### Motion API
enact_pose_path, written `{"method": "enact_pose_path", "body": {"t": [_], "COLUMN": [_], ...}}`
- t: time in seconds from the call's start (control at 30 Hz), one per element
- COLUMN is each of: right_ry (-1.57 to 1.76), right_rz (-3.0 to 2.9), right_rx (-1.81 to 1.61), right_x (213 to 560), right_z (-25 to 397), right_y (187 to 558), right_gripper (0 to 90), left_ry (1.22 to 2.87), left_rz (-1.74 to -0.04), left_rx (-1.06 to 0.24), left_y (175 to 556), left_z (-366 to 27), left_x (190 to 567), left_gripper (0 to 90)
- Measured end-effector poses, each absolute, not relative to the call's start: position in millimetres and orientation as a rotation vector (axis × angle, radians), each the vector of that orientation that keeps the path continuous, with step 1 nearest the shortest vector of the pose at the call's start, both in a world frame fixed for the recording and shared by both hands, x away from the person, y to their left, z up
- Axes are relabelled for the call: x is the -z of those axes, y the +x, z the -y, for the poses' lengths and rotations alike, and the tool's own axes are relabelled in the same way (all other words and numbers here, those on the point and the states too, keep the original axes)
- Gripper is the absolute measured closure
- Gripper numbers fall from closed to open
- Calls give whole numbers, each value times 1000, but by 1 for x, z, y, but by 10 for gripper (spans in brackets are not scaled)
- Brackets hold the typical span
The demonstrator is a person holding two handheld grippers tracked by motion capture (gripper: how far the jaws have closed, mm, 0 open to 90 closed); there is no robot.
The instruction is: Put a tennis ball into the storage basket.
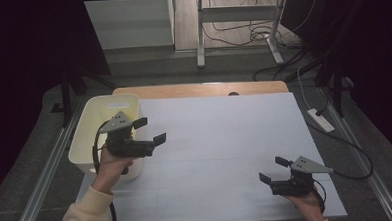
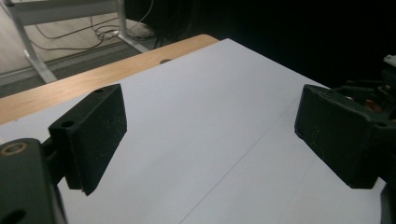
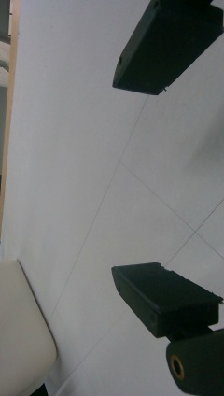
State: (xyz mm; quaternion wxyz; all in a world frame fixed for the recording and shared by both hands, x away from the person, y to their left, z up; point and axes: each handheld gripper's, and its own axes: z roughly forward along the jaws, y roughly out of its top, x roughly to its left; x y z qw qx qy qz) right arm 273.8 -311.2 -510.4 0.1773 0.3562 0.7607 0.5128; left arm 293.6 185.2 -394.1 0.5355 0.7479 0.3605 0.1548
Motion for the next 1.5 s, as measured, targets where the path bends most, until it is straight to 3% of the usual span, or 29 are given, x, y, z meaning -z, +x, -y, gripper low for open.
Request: {"method": "enact_pose_path", "body": {"t": [1.1,1.5], "right_ry": [1008,1006], "right_rz": [-2146,-2145], "right_rx": [-1450,-1451], "right_x": [509,509], "right_z": [312,312], "right_y": [272,271], "right_gripper": [92,92], "left_ry": [1854,1931], "left_rz": [-702,-715], "left_rx": [-249,-303], "left_y": [243,235], "left_z": [-142,-140], "left_x": [436,469], "left_gripper": [106,106]}}
